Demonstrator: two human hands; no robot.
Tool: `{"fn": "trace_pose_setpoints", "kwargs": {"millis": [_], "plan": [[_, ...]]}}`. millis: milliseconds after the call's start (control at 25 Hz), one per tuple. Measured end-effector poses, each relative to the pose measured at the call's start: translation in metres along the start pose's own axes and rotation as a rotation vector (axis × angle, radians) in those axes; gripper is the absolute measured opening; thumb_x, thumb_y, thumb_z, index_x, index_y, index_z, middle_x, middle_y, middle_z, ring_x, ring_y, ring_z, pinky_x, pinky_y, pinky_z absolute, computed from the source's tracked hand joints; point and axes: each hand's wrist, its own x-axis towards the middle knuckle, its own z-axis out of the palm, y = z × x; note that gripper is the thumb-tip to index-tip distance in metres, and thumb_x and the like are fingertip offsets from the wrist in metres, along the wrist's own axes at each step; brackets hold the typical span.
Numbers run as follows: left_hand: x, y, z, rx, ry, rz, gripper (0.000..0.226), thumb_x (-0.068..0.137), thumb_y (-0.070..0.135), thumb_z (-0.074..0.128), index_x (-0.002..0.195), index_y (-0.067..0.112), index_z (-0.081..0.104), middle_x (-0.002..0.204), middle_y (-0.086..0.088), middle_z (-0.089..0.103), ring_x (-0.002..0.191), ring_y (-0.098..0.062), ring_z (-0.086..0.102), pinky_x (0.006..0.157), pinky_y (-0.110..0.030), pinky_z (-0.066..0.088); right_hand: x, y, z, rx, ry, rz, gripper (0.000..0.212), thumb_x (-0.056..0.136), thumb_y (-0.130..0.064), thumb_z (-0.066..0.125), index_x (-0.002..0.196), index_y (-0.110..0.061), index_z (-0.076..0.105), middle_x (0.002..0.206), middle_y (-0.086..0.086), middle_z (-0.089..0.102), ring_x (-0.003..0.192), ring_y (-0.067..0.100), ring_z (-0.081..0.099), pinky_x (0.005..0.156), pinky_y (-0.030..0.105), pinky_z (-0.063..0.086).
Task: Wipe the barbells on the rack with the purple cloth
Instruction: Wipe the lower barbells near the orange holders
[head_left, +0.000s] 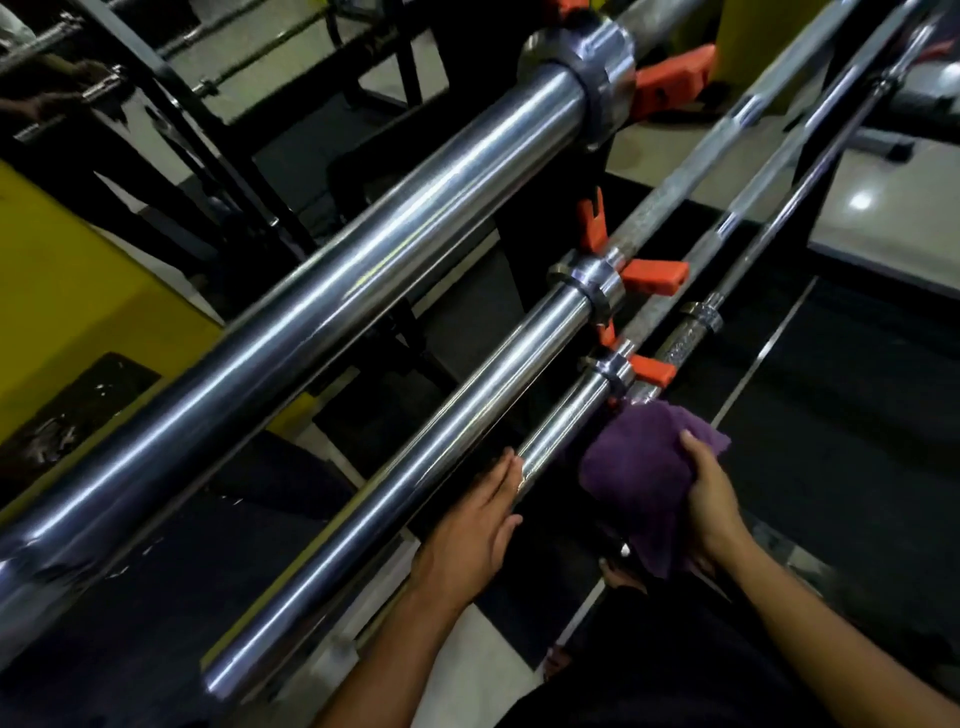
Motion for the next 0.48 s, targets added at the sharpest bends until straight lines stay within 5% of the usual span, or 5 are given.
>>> {"fn": "trace_pose_setpoints", "kwargs": {"millis": [80,200,280,400,480], "plan": [[0.001,0.001,-0.003,-0.029,-0.016,-0.009,0.067,0.103,0.032,0.051,0.159,0.03,0.014,0.164,0.023,0.001,0.147,0.005,0.015,0.115,-0.014,0.025,-0.02,-0.007,0.004,-0.336,-0.061,-0.254,0.022,0.102,-0.037,0.048,0.121,-0.031,0.058,0.121,-0.008,0.065,0.103,0.002,0.065,0.084,0.018,0.047],[-0.001,0.002,-0.01,-0.103,-0.08,-0.01,0.071,0.103,0.034,0.051,0.159,0.033,0.008,0.164,0.024,-0.003,0.148,0.009,0.005,0.118,-0.015,0.019,-0.012,-0.004,0.028,-0.876,-0.258,-0.701,0.06,0.101,-0.049,0.04,0.157,-0.032,0.026,0.159,-0.018,0.028,0.142,-0.012,0.027,0.113,0.007,0.021],[-0.011,0.002,-0.015,-0.102,-0.06,0.009,0.071,0.103,0.034,0.051,0.159,0.031,0.008,0.164,0.024,-0.002,0.148,0.01,0.004,0.118,-0.012,0.016,0.016,0.003,0.049,-1.188,-0.283,-0.862,0.071,0.103,-0.052,0.039,0.161,-0.022,0.011,0.166,-0.009,0.013,0.15,-0.002,0.011,0.122,0.017,0.006],[-0.042,-0.007,-0.015,-0.009,-0.054,0.025,0.069,0.104,0.03,0.05,0.16,0.031,0.009,0.165,0.022,-0.002,0.149,0.006,0.006,0.119,-0.017,0.02,0.062,0.014,0.059,-1.765,-0.212,-1.108,0.065,0.094,-0.053,0.047,0.147,-0.015,0.044,0.156,0.01,0.038,0.148,0.03,0.026,0.125,0.049,0.009],[-0.063,-0.016,-0.015,0.018,-0.059,0.012,0.07,0.104,0.025,0.052,0.16,0.032,0.01,0.165,0.022,-0.001,0.15,0.004,0.007,0.118,-0.02,0.025,0.079,0.01,0.059,-1.886,-0.335,-1.22,0.053,0.084,-0.051,0.055,0.119,-0.013,0.063,0.128,0.011,0.058,0.127,0.034,0.048,0.119,0.053,0.024]]}}
